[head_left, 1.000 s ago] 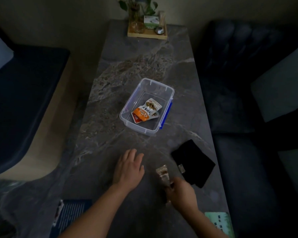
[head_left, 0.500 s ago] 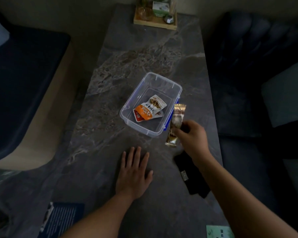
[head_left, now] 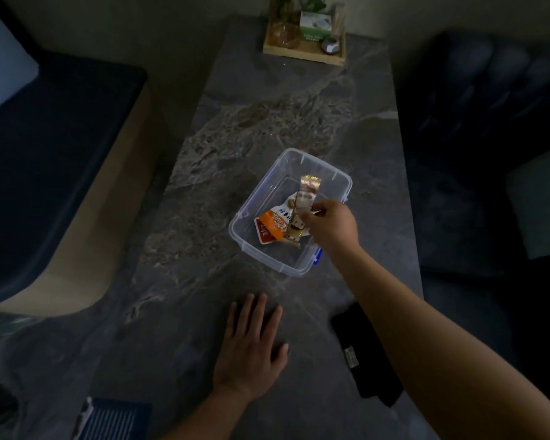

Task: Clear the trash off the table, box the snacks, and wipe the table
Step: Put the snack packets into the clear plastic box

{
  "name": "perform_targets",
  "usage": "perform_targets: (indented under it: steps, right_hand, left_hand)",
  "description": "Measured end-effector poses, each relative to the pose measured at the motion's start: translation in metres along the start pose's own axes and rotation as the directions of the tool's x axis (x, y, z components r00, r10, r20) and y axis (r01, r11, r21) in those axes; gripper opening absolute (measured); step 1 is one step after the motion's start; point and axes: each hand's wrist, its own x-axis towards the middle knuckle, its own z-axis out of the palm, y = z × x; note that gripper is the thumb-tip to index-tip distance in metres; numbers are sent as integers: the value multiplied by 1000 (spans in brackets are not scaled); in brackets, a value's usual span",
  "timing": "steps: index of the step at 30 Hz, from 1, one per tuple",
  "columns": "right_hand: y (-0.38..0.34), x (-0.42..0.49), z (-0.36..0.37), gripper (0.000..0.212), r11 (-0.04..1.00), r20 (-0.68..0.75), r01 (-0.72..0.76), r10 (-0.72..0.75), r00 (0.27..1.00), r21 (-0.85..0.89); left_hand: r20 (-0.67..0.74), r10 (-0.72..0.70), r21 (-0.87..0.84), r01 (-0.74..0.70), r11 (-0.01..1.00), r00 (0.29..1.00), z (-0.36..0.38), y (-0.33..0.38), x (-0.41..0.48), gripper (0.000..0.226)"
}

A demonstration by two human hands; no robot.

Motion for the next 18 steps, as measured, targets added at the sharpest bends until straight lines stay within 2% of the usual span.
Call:
perform_targets:
  steps: [3, 5, 7, 10, 13, 16, 18]
  right_hand:
    - [12, -7, -9, 32, 996, -110, 13, -3, 994, 86]
    - [32, -22, -19, 24, 990, -171, 23, 1, 985, 138]
    - [63, -44, -30, 18, 994, -185, -23, 42, 982, 104]
    - [121, -86, -45, 34, 981, -142, -116, 94, 985, -155]
    - [164, -130, -48, 56, 871, -74, -145, 125, 989, -470]
    - [185, -159, -37, 84, 769, 12, -159, 212, 977, -619]
    - [192, -164, -32, 86, 721, 14, -127, 186, 982, -682]
  left_hand:
    - [2, -8, -4, 8, 1000, 1000, 1, 0, 0, 71]
    - [15, -17, 16, 17, 1000, 1000, -1, 1, 0, 72]
    - [23, -15, 39, 14, 999, 1000, -2, 1, 1, 70]
    - [6, -6, 36, 5, 999, 1000, -2, 1, 0, 70]
    - [9, -13, 37, 13, 999, 1000, -3, 2, 0, 70]
    - [13, -21, 45, 20, 999, 1000, -2, 2, 1, 71]
    - [3, -19, 47, 19, 999, 1000, -1, 2, 1, 70]
